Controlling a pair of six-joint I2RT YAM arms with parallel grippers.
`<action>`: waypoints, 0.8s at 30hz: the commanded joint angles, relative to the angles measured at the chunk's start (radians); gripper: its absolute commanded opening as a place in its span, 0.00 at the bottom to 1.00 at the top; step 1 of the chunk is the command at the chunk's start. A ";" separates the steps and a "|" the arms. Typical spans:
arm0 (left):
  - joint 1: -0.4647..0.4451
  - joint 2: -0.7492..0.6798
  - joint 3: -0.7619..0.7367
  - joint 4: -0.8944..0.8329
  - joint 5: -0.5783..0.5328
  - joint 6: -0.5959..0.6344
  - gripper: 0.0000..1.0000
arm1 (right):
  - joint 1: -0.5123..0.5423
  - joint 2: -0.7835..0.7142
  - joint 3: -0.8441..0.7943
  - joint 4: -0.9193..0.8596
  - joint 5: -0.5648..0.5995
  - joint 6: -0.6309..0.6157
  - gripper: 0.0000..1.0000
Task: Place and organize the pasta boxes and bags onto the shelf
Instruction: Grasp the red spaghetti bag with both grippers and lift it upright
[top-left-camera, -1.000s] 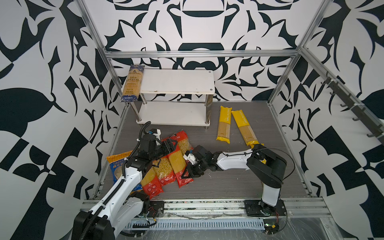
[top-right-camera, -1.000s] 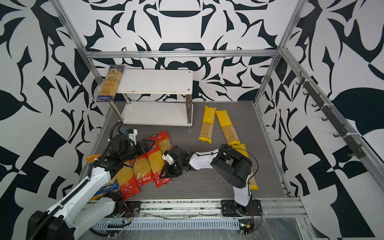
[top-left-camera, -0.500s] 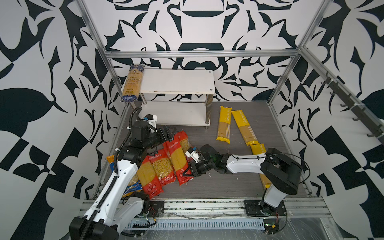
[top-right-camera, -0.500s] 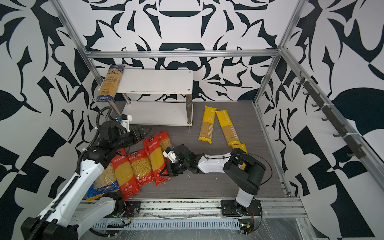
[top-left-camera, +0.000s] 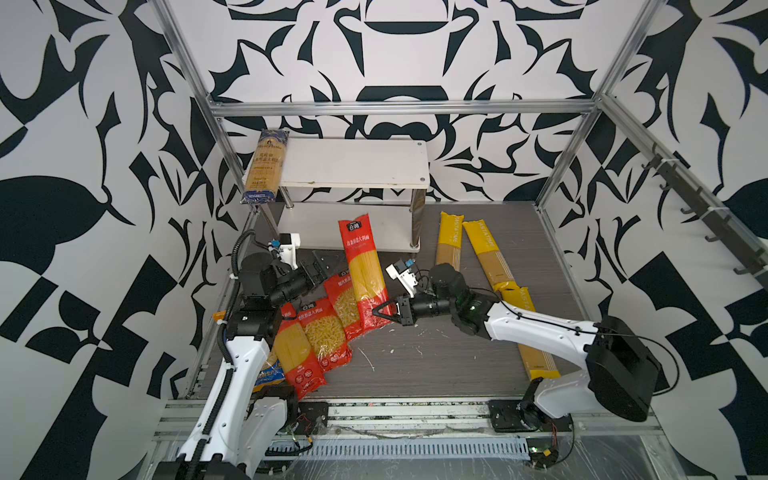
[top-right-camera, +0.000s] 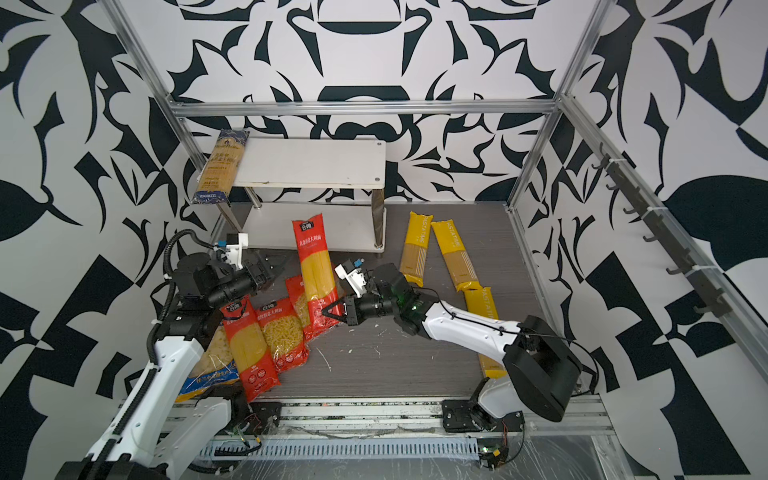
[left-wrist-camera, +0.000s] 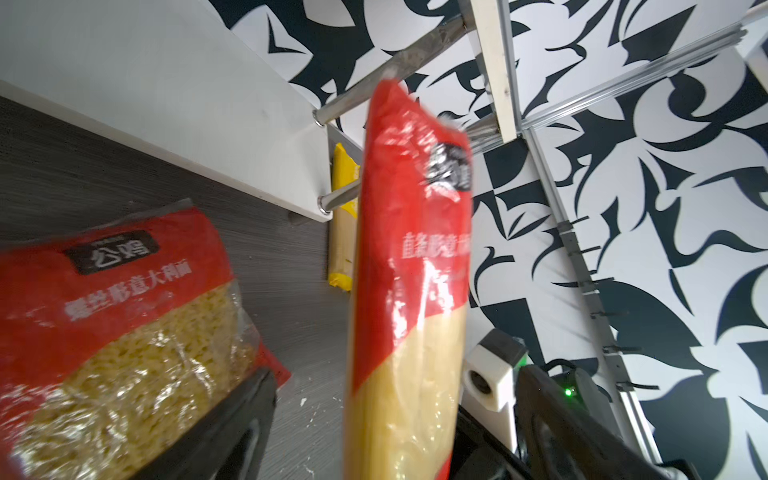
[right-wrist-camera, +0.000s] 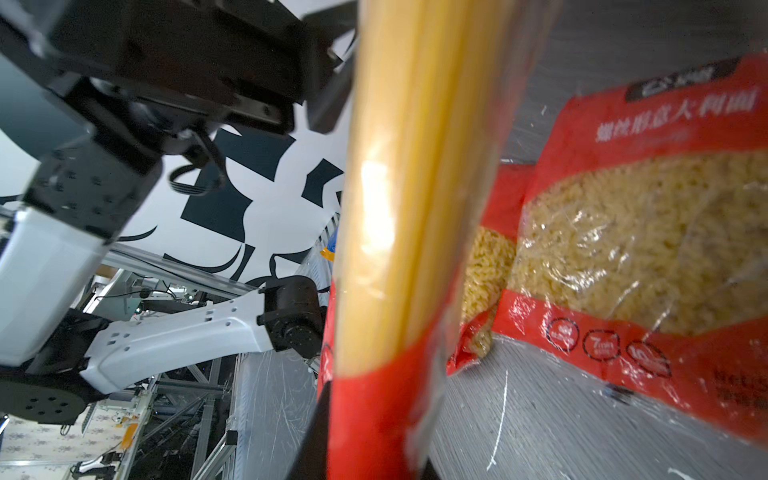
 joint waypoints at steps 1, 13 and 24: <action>-0.051 0.008 -0.009 0.218 0.066 -0.079 0.94 | 0.007 -0.081 0.146 0.129 -0.071 -0.125 0.00; -0.094 0.149 0.123 0.390 0.130 -0.102 0.70 | -0.015 -0.023 0.303 0.127 -0.150 -0.068 0.00; -0.094 0.288 0.281 0.385 0.128 -0.156 0.26 | -0.051 -0.010 0.237 0.220 -0.064 0.098 0.30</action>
